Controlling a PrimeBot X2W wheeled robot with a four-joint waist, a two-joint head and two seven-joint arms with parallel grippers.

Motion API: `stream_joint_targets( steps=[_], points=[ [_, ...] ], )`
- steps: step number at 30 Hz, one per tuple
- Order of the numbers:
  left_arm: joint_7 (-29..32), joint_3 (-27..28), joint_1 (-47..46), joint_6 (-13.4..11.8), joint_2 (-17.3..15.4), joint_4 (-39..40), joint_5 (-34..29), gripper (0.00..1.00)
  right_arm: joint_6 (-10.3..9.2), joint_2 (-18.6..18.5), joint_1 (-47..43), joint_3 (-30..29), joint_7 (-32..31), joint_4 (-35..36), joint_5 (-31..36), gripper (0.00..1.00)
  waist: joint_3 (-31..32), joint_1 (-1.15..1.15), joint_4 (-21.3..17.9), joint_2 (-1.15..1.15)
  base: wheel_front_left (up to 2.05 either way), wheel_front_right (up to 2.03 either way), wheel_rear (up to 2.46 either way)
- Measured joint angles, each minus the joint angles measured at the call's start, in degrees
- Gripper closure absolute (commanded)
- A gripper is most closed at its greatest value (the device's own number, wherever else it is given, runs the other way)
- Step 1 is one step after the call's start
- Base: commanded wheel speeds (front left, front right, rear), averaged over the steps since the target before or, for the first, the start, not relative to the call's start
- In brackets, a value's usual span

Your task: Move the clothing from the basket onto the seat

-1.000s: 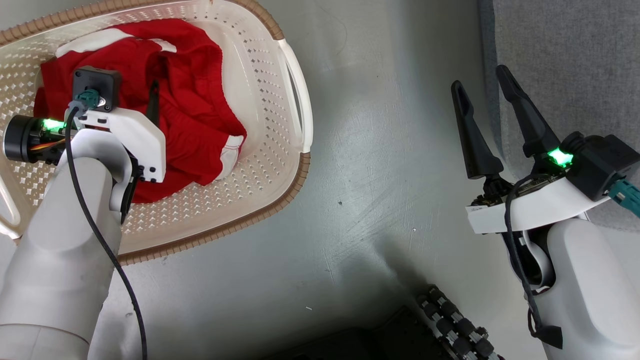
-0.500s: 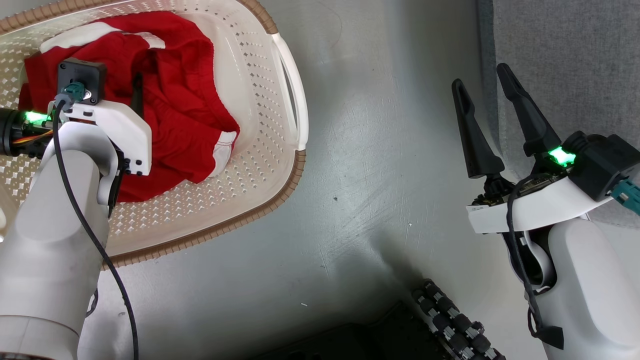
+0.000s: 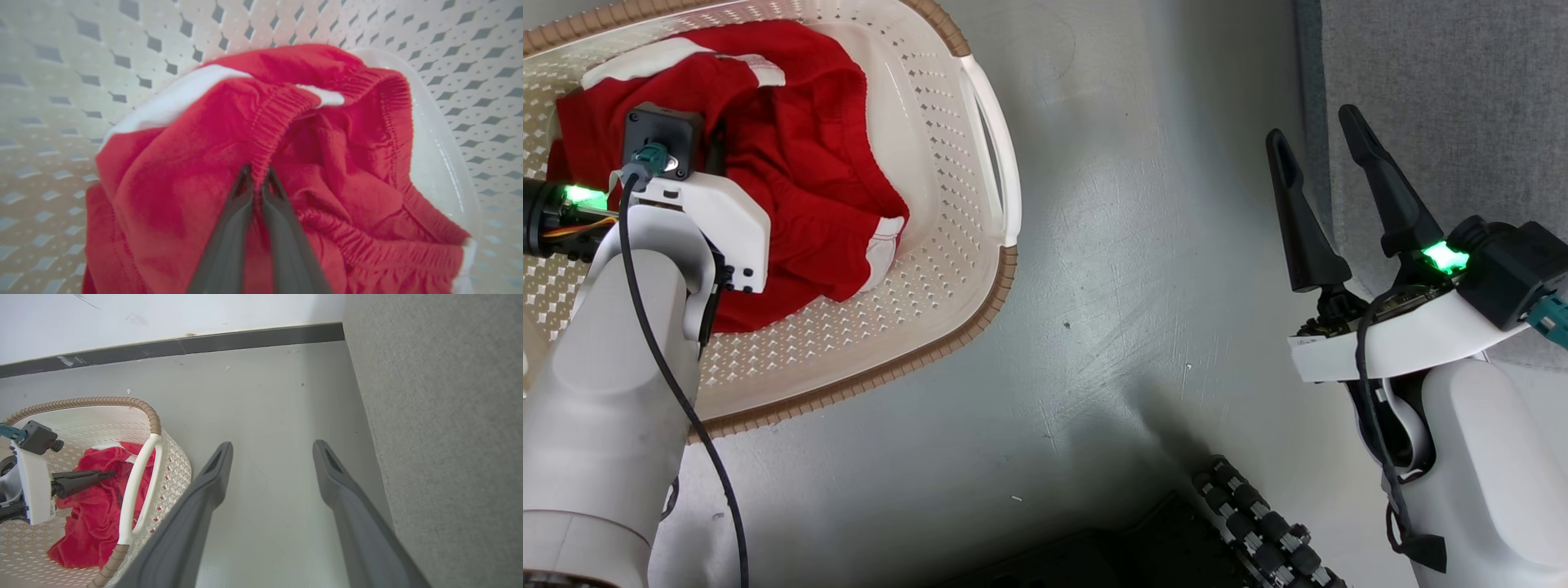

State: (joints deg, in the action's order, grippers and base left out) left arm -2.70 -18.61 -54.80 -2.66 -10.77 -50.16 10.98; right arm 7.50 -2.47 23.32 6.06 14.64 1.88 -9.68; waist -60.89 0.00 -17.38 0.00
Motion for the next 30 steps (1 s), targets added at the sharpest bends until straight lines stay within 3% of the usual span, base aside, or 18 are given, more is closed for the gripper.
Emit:
stream_joint_targets(
  steps=[1, 20, 30],
  points=[
    [-0.31, 0.01, -0.01, 0.0, 0.0, -0.21, 0.0, 1.0, 0.0, 0.0, -0.06, -0.11, 0.0, 0.0, 0.0, 0.0, 0.01, 0.0, -0.02, 0.0, 0.0, 0.0, 0.0],
    [-9.29, 2.18, -1.09, -0.2, 0.25, 1.44, 1.45, 1.0, 0.0, 0.0, 4.34, -2.21, 0.0, -0.12, -0.85, 0.0, 1.24, 0.0, 1.51, 0.0, 0.0, 0.0, 0.0],
    [-11.58, 3.31, 3.33, -0.12, 1.09, 5.64, 3.16, 1.0, 0.0, -0.03, 8.27, -4.64, 0.01, -1.58, -0.11, 0.0, 3.47, 0.0, 3.62, 0.0, 0.0, 0.0, 0.0]
  ],
)
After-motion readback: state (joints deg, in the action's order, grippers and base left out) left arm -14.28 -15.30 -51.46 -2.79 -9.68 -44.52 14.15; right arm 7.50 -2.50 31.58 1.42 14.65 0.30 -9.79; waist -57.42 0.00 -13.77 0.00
